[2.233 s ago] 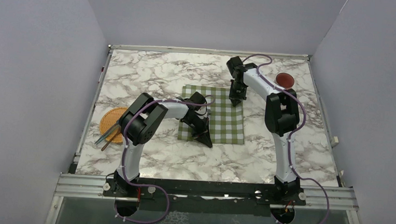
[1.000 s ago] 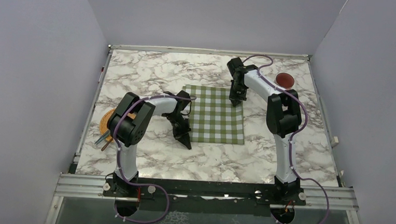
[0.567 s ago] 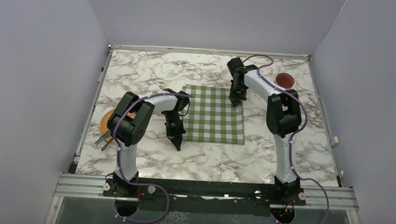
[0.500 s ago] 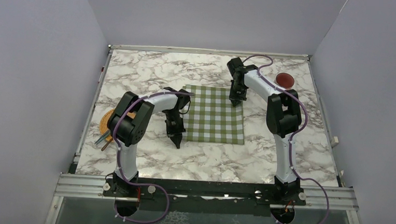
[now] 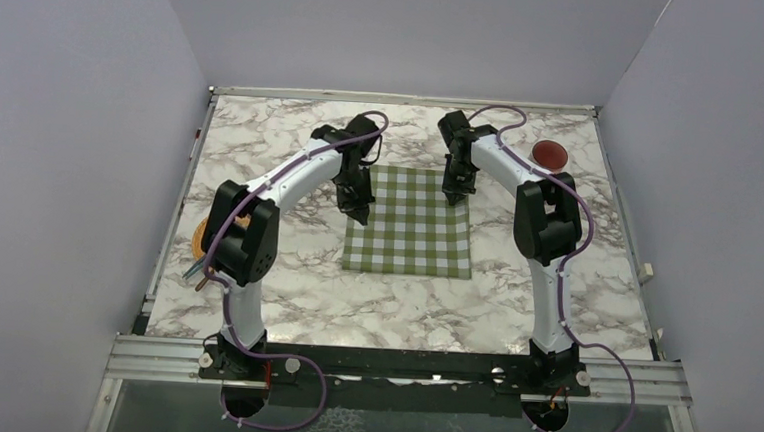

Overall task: Set the dinner table for one person
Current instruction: Adjust the napkin at the center of the board.

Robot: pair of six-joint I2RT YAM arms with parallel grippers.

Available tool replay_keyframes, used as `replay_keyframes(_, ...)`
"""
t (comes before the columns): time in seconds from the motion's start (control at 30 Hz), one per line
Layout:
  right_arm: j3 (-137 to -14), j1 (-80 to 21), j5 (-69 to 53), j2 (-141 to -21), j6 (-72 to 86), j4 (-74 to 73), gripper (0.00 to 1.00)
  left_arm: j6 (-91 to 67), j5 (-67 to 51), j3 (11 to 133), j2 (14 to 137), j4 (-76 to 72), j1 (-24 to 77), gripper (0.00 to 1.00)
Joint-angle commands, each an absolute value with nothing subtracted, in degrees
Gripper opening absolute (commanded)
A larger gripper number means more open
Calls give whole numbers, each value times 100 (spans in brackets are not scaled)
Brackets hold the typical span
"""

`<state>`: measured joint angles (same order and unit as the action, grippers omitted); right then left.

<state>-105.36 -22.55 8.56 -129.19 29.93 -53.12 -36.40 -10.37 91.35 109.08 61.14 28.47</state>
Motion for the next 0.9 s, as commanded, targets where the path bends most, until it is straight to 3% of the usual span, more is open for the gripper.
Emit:
replay_keyframes(0.0, -10259, -2245, 1081, -13205, 2901, -5461, 1, -3430, -692, 8798, 10825, 5188, 2821, 0)
replay_keyframes(0.3, -10110, -2244, 913, -13061, 2734, -5413, 1, -2989, -301, 8621, 11248, 3702, 2782, 0)
replay_keyframes(0.87, -10013, -2259, 419, -12507, 2372, -5451, 0, -2883, -265, 9123, 12248, 3494, 2744, 0)
